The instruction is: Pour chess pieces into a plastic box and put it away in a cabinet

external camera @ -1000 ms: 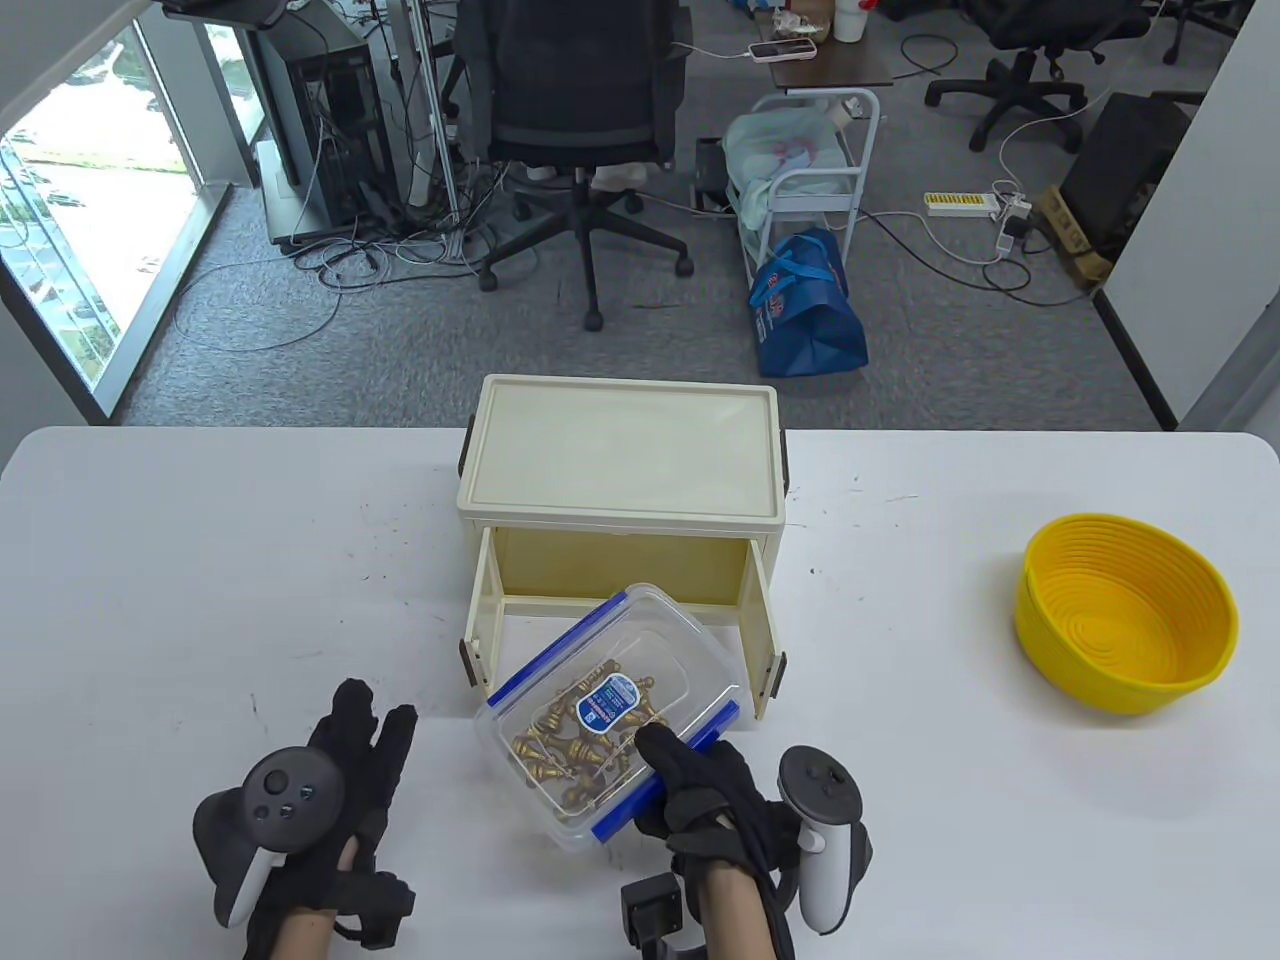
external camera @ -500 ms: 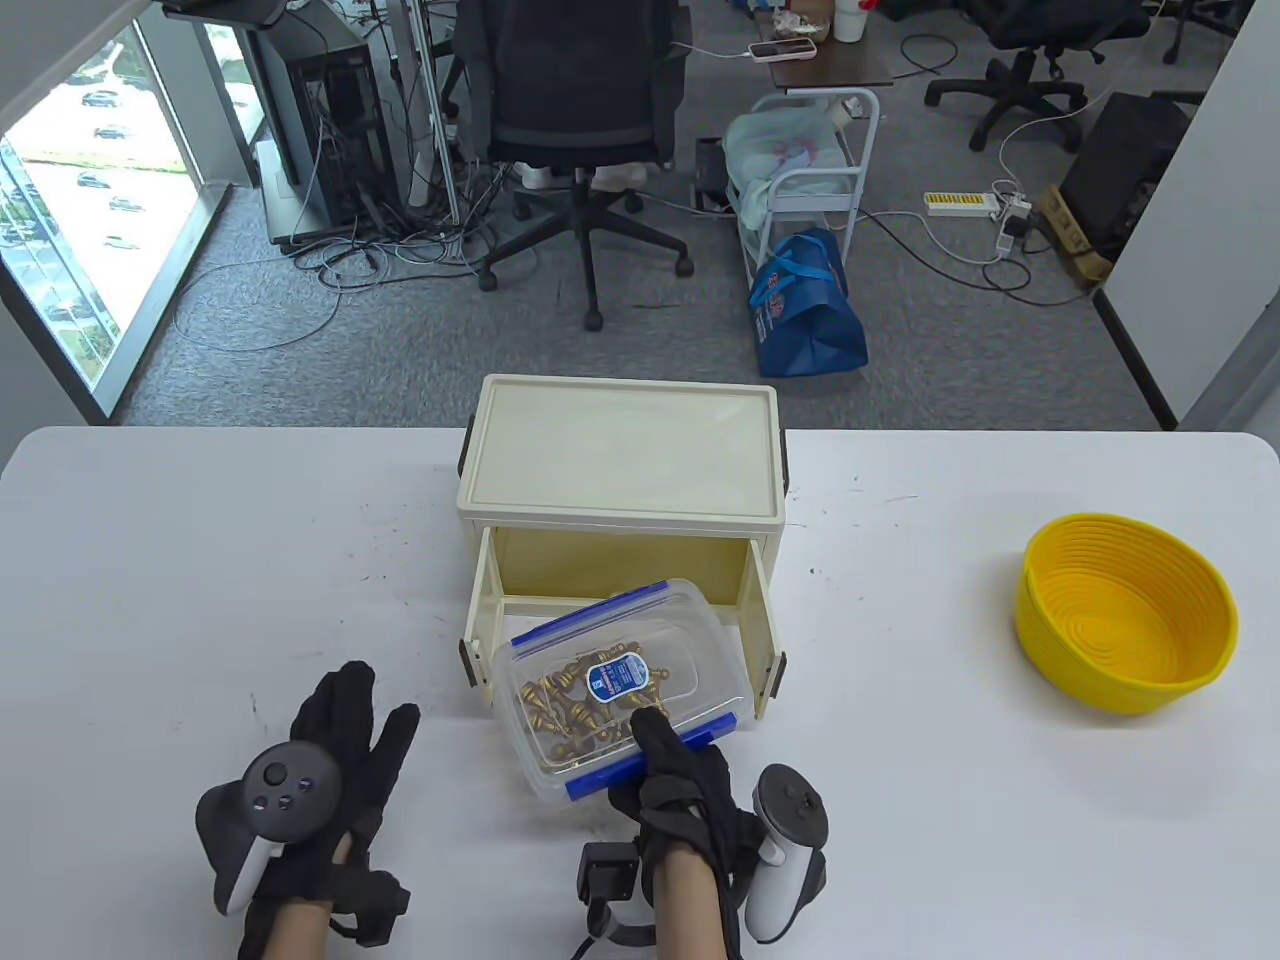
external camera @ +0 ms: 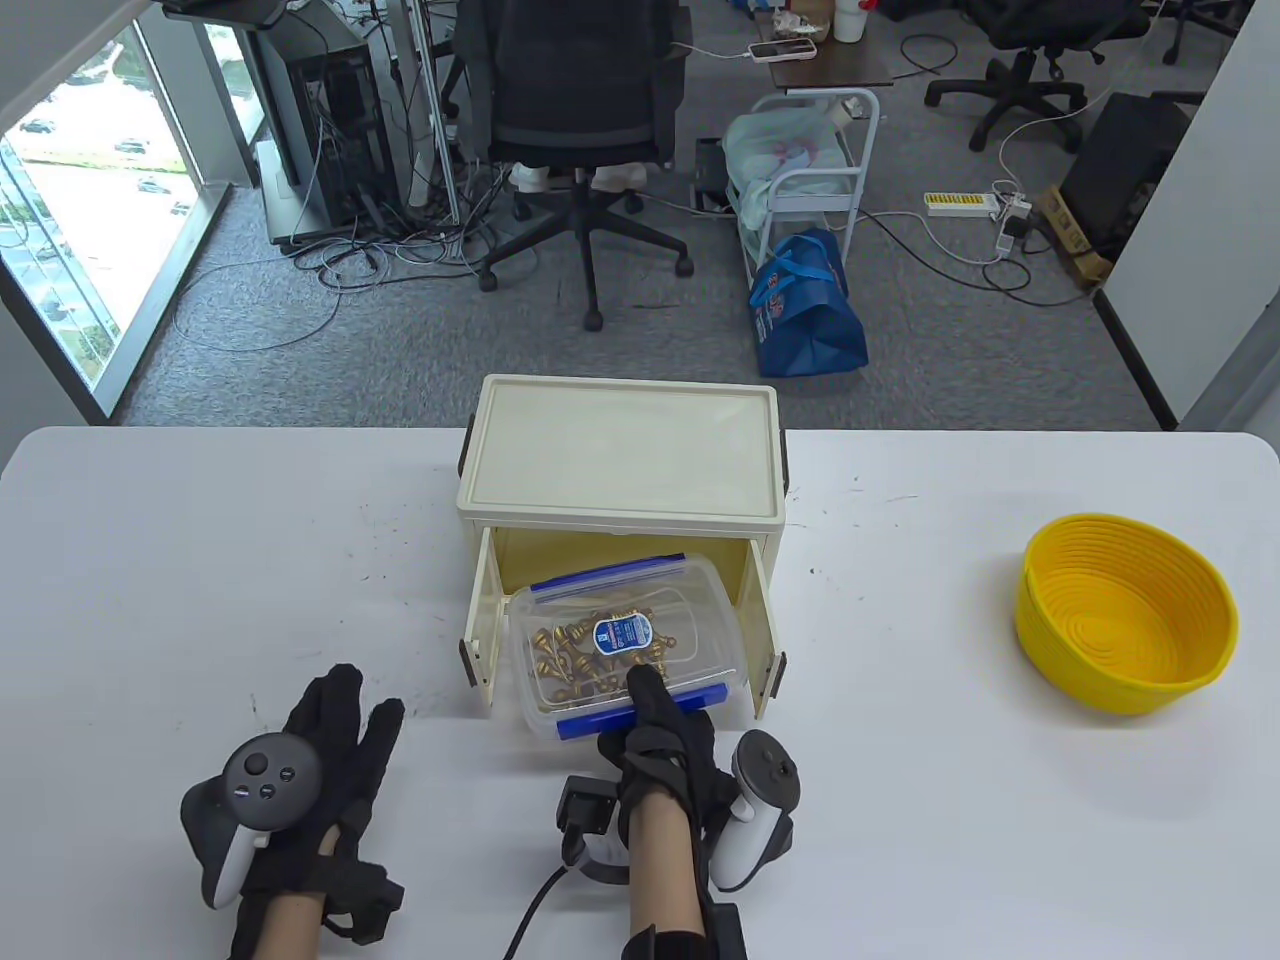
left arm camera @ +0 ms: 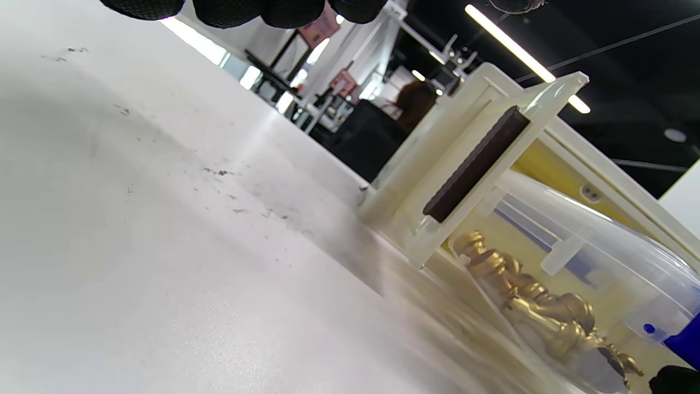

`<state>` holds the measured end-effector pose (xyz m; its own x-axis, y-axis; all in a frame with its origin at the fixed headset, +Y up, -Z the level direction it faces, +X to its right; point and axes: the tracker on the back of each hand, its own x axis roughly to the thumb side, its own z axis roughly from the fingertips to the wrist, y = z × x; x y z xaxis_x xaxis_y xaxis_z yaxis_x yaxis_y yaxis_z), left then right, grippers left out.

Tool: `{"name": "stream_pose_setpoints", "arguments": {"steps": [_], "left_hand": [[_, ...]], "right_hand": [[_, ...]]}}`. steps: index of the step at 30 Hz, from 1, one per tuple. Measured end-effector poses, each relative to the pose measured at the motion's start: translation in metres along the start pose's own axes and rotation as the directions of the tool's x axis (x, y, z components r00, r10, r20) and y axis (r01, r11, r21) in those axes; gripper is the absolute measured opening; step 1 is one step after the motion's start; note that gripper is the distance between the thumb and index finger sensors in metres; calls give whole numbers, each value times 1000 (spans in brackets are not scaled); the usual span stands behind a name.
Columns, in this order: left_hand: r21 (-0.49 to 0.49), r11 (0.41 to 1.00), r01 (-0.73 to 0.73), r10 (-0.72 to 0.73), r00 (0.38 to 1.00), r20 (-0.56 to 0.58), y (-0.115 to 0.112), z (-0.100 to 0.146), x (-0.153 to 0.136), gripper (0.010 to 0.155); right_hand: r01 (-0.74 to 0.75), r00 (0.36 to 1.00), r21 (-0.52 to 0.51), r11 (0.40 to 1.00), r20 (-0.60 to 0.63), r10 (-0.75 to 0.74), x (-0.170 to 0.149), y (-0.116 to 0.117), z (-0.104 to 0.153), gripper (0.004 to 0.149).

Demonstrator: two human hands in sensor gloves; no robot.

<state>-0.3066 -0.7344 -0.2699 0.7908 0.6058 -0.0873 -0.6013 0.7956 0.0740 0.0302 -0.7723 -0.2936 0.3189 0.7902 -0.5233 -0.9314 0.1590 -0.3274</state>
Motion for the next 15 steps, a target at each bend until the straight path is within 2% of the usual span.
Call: {"name": "stream_pose_setpoints", "arguments": {"steps": [15], "left_hand": [[-23,1000,-15,14,999,-39,-1,-3,-3,78]], "right_hand": [[66,998,-24,998,-5,-67,16,28,-27,74]]}}
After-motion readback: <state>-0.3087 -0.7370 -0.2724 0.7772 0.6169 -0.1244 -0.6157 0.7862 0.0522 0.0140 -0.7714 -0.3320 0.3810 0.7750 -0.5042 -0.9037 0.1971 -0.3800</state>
